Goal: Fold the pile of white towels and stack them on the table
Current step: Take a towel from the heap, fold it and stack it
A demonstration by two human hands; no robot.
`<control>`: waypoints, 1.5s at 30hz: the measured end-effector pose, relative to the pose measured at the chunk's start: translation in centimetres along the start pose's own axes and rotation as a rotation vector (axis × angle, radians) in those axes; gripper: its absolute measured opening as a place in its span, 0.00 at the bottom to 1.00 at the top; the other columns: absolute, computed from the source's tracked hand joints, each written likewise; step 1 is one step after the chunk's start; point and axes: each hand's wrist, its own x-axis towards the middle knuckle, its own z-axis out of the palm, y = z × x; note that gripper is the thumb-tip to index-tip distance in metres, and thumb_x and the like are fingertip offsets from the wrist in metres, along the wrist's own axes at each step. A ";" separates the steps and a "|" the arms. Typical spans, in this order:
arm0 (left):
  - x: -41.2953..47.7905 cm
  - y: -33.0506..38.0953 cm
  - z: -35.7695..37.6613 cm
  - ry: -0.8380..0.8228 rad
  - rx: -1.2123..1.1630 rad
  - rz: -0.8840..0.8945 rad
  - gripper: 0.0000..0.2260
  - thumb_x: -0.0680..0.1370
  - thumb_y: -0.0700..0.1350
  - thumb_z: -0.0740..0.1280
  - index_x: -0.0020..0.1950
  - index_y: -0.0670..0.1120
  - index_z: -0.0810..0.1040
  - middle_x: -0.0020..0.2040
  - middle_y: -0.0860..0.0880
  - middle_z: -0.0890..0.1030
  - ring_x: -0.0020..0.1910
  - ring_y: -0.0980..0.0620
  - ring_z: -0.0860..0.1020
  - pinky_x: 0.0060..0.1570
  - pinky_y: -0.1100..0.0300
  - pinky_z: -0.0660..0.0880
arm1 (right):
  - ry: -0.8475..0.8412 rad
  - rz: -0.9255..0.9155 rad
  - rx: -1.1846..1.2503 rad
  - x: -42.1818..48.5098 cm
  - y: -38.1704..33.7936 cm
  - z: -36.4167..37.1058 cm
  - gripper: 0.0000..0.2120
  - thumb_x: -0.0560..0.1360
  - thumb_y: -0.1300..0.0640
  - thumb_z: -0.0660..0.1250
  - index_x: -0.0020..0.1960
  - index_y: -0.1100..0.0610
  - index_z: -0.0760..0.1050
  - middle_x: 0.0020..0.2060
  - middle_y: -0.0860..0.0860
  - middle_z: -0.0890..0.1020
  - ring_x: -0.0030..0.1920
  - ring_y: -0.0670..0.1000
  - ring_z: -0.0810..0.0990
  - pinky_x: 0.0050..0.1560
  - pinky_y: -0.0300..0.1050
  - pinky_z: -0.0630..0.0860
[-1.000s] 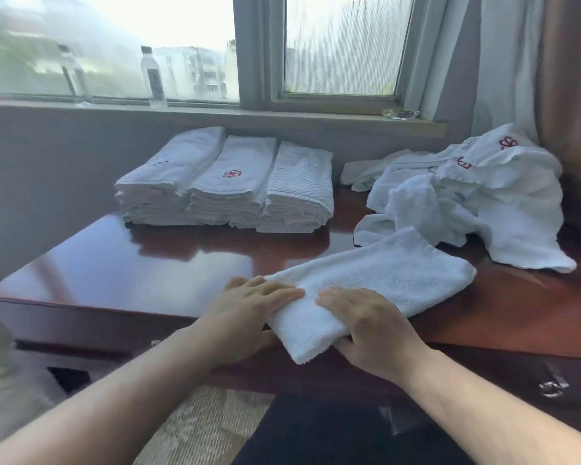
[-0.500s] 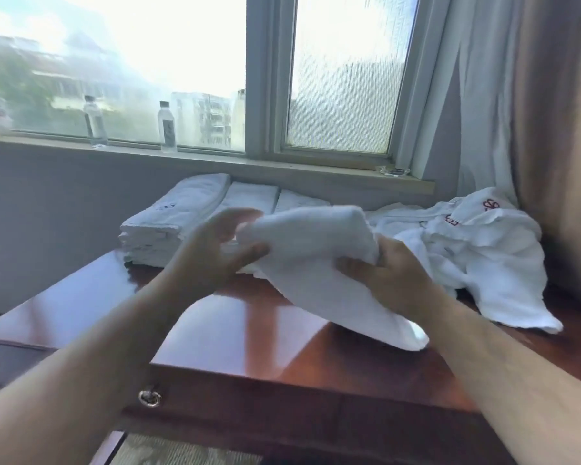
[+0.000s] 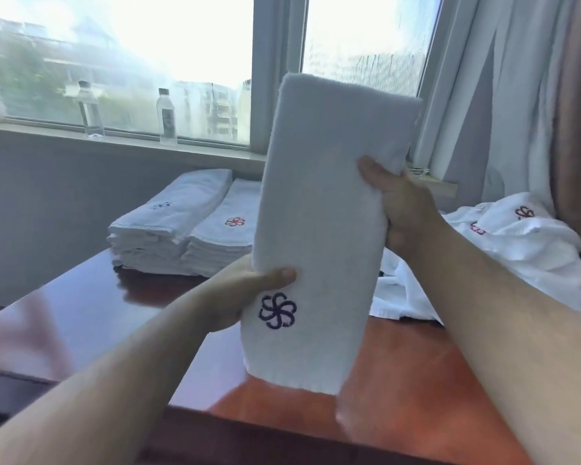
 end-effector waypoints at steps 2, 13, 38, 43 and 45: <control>1.0 -1.3 -0.3 0.016 -0.028 -0.011 0.19 0.75 0.45 0.72 0.64 0.42 0.80 0.61 0.38 0.82 0.60 0.39 0.82 0.55 0.51 0.80 | 0.022 0.024 -0.032 2.1 0.7 -0.7 0.18 0.75 0.59 0.73 0.63 0.59 0.78 0.55 0.58 0.86 0.52 0.60 0.86 0.46 0.55 0.83; 8.5 -1.2 -2.5 0.132 -0.039 -0.112 0.11 0.79 0.46 0.71 0.59 0.43 0.81 0.52 0.43 0.86 0.48 0.45 0.86 0.42 0.53 0.83 | 0.107 0.194 -0.150 12.6 5.5 -5.9 0.20 0.79 0.56 0.69 0.70 0.60 0.75 0.59 0.60 0.83 0.56 0.62 0.84 0.46 0.56 0.83; 22.2 -2.5 -11.5 0.421 -0.031 -0.272 0.12 0.84 0.46 0.63 0.54 0.40 0.81 0.48 0.39 0.86 0.46 0.41 0.86 0.48 0.47 0.83 | 0.291 0.470 -0.504 29.0 19.9 -9.8 0.15 0.73 0.51 0.77 0.45 0.64 0.83 0.39 0.55 0.87 0.36 0.54 0.87 0.30 0.45 0.81; 20.7 -1.0 -11.8 0.474 0.274 -0.295 0.24 0.76 0.51 0.73 0.69 0.46 0.72 0.56 0.46 0.85 0.52 0.46 0.85 0.56 0.50 0.81 | 0.297 0.459 -0.801 28.6 19.1 -8.9 0.22 0.74 0.42 0.73 0.51 0.63 0.79 0.43 0.52 0.83 0.39 0.53 0.83 0.30 0.39 0.74; 20.0 -0.6 -12.0 0.546 0.603 -0.258 0.36 0.72 0.59 0.74 0.76 0.54 0.63 0.60 0.52 0.80 0.57 0.51 0.80 0.60 0.55 0.76 | 0.281 0.410 -1.093 28.3 19.1 -8.4 0.27 0.77 0.41 0.69 0.62 0.64 0.74 0.54 0.56 0.80 0.51 0.56 0.80 0.44 0.45 0.74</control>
